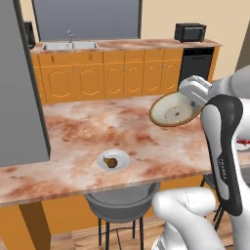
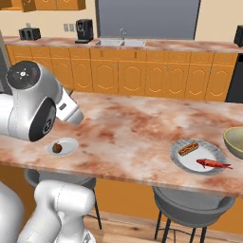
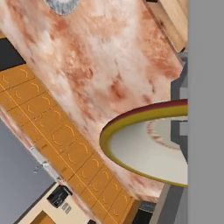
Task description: Take the smaller bowl and place it next to the appetizer plate on the dining counter , and place the larger bowl next to the plate with cooked food.
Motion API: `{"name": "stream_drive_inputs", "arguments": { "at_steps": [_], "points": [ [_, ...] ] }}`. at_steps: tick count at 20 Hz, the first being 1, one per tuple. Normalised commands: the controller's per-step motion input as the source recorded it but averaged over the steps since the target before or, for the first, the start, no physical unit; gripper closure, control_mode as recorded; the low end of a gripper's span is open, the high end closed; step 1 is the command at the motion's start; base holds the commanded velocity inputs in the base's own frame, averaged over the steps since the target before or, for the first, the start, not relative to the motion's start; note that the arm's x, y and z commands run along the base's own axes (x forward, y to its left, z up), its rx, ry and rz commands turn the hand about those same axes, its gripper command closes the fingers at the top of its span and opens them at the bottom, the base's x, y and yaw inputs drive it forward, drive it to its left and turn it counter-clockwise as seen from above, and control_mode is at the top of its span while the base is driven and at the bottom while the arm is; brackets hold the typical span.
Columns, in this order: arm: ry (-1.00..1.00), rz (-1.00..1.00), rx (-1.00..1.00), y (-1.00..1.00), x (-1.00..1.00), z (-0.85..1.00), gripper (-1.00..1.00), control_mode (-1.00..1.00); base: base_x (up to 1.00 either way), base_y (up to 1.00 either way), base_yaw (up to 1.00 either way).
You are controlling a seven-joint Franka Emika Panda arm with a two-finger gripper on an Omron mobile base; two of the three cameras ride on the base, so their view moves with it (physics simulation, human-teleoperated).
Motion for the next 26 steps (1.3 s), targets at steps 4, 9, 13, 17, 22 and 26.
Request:
{"name": "stream_drive_inputs", "arguments": {
  "at_steps": [4,9,13,17,22,26],
  "points": [
    [0.16,0.0,0.17,0.0,0.04,-0.31,1.0,-1.0,0.0,0.0,0.0],
    [0.18,0.0,0.15,0.0,0.07,-0.25,1.0,-1.0,0.0,0.0,0.0],
    [0.18,0.0,0.09,0.0,0.08,-0.14,1.0,-1.0,0.0,0.0,0.0],
    [0.14,0.0,0.01,-0.03,0.1,-0.32,1.0,-1.0,0.0,0.0,0.0],
    [0.06,0.0,0.0,-0.05,0.05,-0.55,1.0,-1.0,0.0,0.0,0.0],
    [0.04,0.0,0.0,-0.12,0.09,-0.56,1.0,-1.0,0.0,0.0,0.0]
  ]
}}
